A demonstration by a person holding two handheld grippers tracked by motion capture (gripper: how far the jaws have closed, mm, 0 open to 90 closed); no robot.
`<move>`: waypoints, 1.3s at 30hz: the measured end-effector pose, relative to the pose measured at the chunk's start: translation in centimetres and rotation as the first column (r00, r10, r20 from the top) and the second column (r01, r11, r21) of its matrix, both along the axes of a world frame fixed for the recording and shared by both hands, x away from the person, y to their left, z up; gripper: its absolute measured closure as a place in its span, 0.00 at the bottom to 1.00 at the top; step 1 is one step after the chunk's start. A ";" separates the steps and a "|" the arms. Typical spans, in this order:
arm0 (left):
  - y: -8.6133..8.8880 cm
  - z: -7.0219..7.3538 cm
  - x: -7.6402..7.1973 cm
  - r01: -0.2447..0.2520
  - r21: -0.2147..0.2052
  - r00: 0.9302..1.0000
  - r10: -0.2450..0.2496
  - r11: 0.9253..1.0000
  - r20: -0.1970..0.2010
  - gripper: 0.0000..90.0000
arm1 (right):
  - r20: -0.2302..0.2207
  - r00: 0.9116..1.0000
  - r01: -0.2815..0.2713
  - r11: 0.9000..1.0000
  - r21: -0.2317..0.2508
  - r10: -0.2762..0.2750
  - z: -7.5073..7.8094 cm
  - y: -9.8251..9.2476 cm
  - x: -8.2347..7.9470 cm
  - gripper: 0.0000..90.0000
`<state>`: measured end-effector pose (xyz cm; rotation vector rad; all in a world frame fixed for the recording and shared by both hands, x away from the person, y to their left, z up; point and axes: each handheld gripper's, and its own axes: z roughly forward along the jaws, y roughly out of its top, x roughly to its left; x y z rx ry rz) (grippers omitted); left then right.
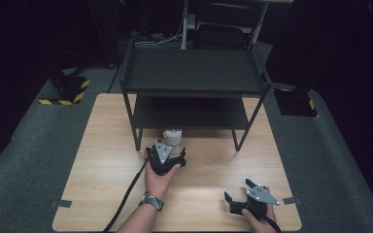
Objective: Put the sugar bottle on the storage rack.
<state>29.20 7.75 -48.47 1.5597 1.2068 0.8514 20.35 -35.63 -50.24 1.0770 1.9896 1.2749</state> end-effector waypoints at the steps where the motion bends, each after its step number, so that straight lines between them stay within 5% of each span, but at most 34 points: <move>1: -0.1 -0.1 0.3 -0.009 -0.008 1.000 0.009 1.000 -0.005 0.05 | -0.001 1.000 0.001 1.000 0.003 -0.001 0.0 0.0 0.0 0.01; 21: -3.8 -1.3 2.2 -0.152 -0.042 0.988 0.153 0.987 0.024 0.22 | -0.001 1.000 0.004 1.000 0.022 -0.004 -0.1 -0.3 0.0 0.01; 23: -3.9 -1.3 2.3 -0.152 -0.047 0.988 0.154 0.987 0.021 0.31 | -0.001 1.000 0.004 1.000 0.023 -0.004 -0.1 -0.3 0.0 0.01; 39: -2.9 -2.1 1.9 -0.107 -0.019 0.992 0.108 0.994 0.069 0.33 | 0.002 1.000 0.005 1.000 0.025 -0.005 -0.2 -0.3 0.0 0.01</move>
